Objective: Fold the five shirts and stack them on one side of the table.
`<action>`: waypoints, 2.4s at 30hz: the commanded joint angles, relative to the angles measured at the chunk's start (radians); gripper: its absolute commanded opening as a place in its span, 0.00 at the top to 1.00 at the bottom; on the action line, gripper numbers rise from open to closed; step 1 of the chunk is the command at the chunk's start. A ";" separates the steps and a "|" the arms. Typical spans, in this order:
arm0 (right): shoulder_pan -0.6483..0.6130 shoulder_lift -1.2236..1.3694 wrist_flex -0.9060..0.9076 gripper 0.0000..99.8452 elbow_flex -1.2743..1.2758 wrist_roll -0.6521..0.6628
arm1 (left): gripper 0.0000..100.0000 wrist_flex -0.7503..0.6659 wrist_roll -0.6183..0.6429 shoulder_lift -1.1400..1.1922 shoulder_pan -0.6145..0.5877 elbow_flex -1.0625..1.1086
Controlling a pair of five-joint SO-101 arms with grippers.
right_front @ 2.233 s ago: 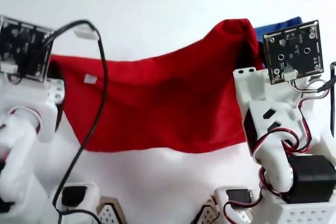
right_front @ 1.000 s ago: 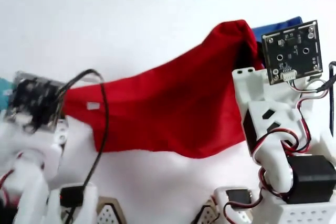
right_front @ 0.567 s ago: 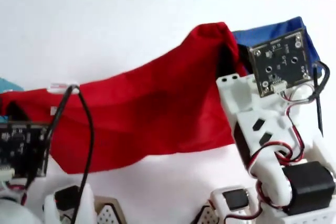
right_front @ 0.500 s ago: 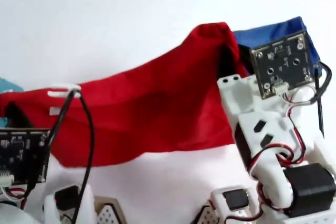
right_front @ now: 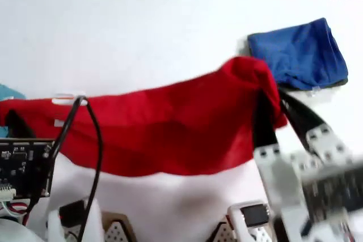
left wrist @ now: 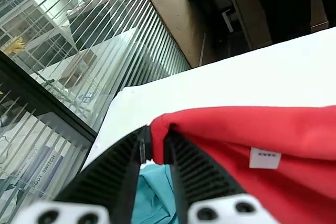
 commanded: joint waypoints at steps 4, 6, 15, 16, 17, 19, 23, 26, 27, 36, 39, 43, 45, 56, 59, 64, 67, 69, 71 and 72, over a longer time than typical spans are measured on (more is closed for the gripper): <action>0.065 -0.010 0.022 0.98 -0.051 0.015 | 0.97 0.015 0.028 0.009 -0.005 0.010; 0.064 0.002 0.008 0.98 0.026 0.012 | 0.97 0.014 0.029 0.009 -0.003 0.073; 0.064 0.085 -0.332 0.98 0.483 0.014 | 0.97 -0.169 0.029 0.018 -0.002 0.549; 0.064 0.102 -0.377 0.98 0.525 0.014 | 0.97 -0.212 0.029 0.034 -0.002 0.601; 0.064 0.122 -0.420 0.98 0.562 0.015 | 0.97 -0.258 0.028 0.057 -0.002 0.645; 0.064 0.176 -0.504 0.98 0.617 0.015 | 0.97 -0.342 0.028 0.127 -0.002 0.702; 0.070 0.332 -0.680 0.98 0.646 0.015 | 0.97 -0.480 0.028 0.324 0.029 0.679; 0.070 0.483 -0.792 0.98 0.624 0.015 | 0.97 -0.508 0.028 0.509 0.086 0.584; 0.070 0.538 -0.817 0.98 0.600 0.015 | 0.97 -0.511 0.028 0.577 0.103 0.538; 0.073 1.073 -0.820 0.98 0.100 0.011 | 0.97 -0.411 0.025 1.162 0.137 -0.058; 0.073 1.225 -0.750 0.98 -0.069 0.009 | 0.97 -0.364 0.026 1.318 0.138 -0.277; 0.085 1.379 -0.657 0.98 -0.245 0.008 | 0.97 -0.276 0.026 1.514 0.140 -0.533; 0.088 1.432 -0.622 0.98 -0.305 0.008 | 0.97 -0.239 0.028 1.613 0.140 -0.616; 0.090 1.639 -0.559 0.98 -0.391 0.008 | 0.97 -0.055 0.028 1.959 0.184 -0.963; 0.091 1.676 -0.558 0.98 -0.393 0.008 | 0.97 -0.021 0.029 2.015 0.192 -1.007; 0.099 1.646 -0.479 0.98 -0.425 0.008 | 0.97 0.015 0.029 2.005 0.183 -1.023; 0.116 1.606 -0.421 0.98 -0.453 0.015 | 0.97 0.017 0.029 1.946 0.169 -0.986; 0.136 1.581 -0.392 0.98 -0.459 0.015 | 0.97 0.017 0.028 1.881 0.172 -0.912; 0.154 1.552 -0.355 0.98 -0.459 0.017 | 0.97 0.017 0.028 1.794 0.186 -0.802; 0.163 1.537 -0.331 0.98 -0.459 0.017 | 0.97 0.017 0.028 1.745 0.193 -0.731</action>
